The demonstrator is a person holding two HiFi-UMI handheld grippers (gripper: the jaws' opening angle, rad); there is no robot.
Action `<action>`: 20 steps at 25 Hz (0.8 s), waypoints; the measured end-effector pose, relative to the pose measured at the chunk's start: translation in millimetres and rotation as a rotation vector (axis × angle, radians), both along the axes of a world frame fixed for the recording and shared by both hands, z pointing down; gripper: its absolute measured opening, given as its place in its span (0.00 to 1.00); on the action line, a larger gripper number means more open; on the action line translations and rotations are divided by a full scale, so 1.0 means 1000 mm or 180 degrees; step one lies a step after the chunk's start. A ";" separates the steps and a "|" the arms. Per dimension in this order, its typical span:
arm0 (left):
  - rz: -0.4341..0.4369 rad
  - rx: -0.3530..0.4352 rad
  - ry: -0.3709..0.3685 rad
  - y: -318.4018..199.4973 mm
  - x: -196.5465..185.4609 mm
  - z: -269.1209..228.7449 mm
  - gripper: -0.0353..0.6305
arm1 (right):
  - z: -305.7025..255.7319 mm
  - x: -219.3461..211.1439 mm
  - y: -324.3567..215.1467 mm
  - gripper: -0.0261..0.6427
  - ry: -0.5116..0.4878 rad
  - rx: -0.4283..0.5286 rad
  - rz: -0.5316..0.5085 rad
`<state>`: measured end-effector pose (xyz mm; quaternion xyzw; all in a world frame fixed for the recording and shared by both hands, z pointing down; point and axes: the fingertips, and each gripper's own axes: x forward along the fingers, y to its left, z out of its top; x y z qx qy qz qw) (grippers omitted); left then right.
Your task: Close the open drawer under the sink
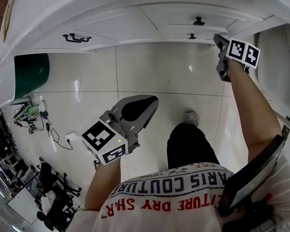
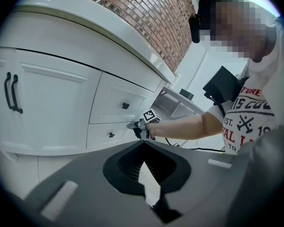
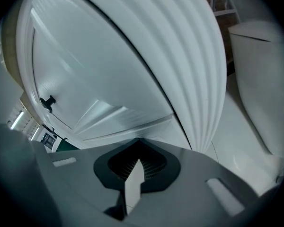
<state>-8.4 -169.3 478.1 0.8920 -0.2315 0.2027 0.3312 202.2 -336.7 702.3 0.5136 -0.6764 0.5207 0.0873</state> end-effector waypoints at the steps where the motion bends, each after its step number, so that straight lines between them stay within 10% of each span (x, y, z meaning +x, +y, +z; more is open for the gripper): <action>1: 0.0025 -0.0007 -0.0003 0.001 0.002 0.001 0.03 | 0.000 0.000 0.000 0.06 -0.0002 0.0004 -0.0008; 8: 0.0100 -0.0065 0.0078 0.006 0.004 -0.008 0.03 | -0.029 -0.002 0.014 0.05 0.0240 0.0122 -0.0065; 20: 0.0082 0.0088 0.0381 0.060 -0.010 -0.058 0.03 | -0.234 -0.136 0.201 0.05 0.0170 0.0906 -0.2018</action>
